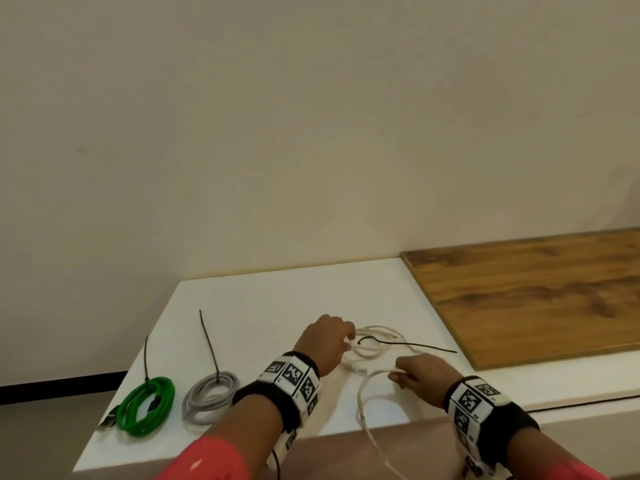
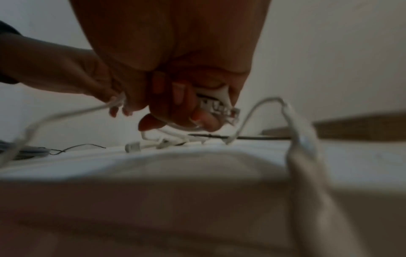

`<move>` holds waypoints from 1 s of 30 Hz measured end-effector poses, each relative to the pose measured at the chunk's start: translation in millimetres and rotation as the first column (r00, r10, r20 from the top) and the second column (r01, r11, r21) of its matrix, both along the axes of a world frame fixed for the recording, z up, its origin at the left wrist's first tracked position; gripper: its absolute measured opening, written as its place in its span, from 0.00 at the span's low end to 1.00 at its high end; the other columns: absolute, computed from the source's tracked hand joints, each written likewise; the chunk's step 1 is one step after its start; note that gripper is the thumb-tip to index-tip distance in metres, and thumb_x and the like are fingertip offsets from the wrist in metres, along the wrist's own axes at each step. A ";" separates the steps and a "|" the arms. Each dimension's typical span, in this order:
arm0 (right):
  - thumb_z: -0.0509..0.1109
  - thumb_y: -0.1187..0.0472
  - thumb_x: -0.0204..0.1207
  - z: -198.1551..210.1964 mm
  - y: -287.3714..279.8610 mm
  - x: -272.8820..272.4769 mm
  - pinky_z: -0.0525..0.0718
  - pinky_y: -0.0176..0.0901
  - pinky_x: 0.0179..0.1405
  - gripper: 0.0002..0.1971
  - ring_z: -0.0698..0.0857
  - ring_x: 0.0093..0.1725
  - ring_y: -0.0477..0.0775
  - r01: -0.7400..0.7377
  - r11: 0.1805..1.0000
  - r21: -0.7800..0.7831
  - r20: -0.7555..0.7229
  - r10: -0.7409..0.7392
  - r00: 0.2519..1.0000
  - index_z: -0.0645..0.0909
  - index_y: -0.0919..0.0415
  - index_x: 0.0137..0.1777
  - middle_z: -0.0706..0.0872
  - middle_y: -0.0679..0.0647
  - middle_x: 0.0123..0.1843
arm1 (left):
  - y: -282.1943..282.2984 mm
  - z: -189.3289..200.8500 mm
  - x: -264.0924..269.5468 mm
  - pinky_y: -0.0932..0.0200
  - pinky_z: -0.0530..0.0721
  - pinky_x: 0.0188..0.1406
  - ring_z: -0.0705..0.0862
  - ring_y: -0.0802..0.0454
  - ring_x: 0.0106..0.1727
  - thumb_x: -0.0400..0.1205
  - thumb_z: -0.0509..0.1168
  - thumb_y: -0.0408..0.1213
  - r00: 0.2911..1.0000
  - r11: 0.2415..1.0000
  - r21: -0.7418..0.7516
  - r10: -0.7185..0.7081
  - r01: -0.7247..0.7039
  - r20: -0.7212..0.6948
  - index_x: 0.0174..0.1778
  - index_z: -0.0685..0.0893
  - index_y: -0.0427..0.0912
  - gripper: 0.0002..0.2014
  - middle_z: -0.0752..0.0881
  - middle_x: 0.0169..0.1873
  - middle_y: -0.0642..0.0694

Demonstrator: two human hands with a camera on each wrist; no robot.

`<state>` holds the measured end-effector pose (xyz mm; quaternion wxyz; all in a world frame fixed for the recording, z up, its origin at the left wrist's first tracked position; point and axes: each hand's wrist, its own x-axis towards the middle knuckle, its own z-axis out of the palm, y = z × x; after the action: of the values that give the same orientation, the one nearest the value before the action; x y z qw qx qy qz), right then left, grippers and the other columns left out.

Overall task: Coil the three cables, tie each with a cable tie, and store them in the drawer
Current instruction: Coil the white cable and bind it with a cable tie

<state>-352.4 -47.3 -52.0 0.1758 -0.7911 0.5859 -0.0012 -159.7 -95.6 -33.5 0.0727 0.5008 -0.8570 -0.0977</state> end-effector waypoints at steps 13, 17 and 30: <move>0.55 0.52 0.81 -28.5 -2.4 -4.1 0.64 0.42 0.41 0.16 0.82 0.57 0.63 -0.049 0.999 -0.021 -0.105 0.047 0.993 0.76 0.63 0.56 0.86 0.63 0.57 | -42.2 -22.8 -80.8 0.49 0.76 0.52 0.80 0.40 0.57 0.80 0.59 0.35 0.946 0.962 0.120 -0.265 0.246 0.187 0.52 0.83 0.38 0.11 0.83 0.55 0.38; 0.54 0.52 0.81 -28.5 -1.8 -3.6 0.63 0.43 0.41 0.16 0.82 0.56 0.64 -0.049 0.999 -0.021 -0.093 0.047 0.995 0.75 0.63 0.55 0.86 0.63 0.57 | -52.7 -10.6 -66.7 0.50 0.77 0.51 0.82 0.40 0.54 0.81 0.58 0.37 0.995 0.995 0.043 -0.082 0.084 -0.063 0.51 0.82 0.39 0.10 0.86 0.52 0.39; 0.54 0.50 0.82 21.8 21.7 16.6 0.66 0.39 0.43 0.19 0.80 0.48 0.55 0.127 0.969 0.212 0.079 -0.146 0.986 0.68 0.50 0.28 0.81 0.50 0.37 | 30.9 18.0 -2.0 0.61 0.79 0.41 0.84 0.48 0.44 0.81 0.61 0.46 0.922 0.931 0.364 0.115 0.030 -0.370 0.56 0.80 0.39 0.15 0.88 0.49 0.38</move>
<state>-335.8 -25.6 -30.2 0.2840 -0.7254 0.6270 0.0101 -161.6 -64.6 -15.6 0.1483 0.4954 -0.7815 -0.3489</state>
